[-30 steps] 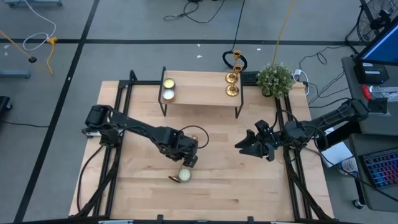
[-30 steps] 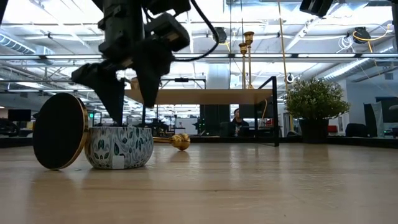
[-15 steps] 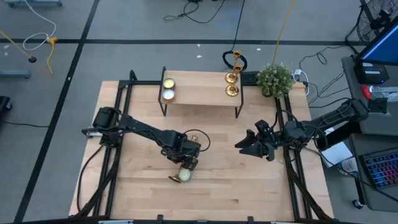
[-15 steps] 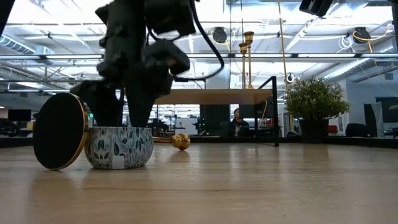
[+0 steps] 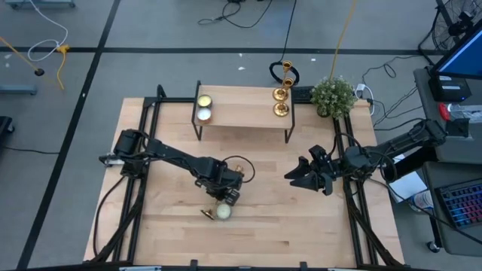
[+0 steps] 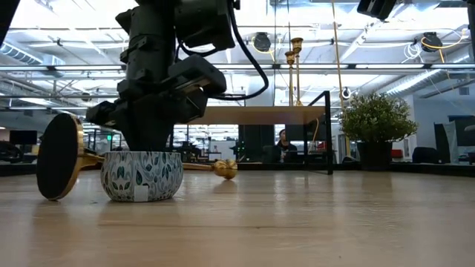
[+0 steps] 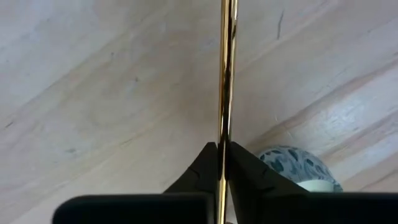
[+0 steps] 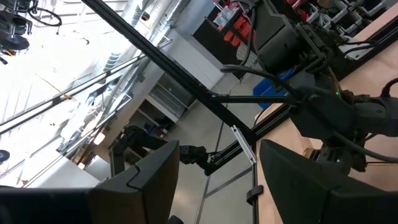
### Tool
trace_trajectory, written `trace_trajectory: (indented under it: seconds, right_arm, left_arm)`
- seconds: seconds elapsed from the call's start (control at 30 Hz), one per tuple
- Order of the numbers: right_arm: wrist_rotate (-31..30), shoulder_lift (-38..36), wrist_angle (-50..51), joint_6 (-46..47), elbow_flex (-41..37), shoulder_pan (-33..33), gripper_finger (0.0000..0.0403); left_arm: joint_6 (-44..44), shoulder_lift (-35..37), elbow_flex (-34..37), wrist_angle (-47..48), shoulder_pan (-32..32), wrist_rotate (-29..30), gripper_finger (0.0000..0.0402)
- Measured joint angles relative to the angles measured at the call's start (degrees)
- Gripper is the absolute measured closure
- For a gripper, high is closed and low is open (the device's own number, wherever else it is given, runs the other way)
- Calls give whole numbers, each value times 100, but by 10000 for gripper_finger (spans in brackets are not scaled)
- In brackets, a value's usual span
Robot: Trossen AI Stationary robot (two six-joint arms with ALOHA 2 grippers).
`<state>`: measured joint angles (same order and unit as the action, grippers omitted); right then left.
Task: Pick & Place candle stick holders
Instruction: Put the candle holder aligned with the other candle holder on the shelf
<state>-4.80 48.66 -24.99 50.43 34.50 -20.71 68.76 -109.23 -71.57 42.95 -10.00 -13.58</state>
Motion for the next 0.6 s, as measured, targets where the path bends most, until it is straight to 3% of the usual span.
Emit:
trace_trajectory:
  seconds: [0.3,0.6]
  right_arm:
    - [4,0,-2,-4,0,-2,184]
    - [-4,0,5,39,0,13,188]
  left_arm:
    - [-75,345,6,485,61,178,386]
    - [187,1756,-73,312,42,1344,386]
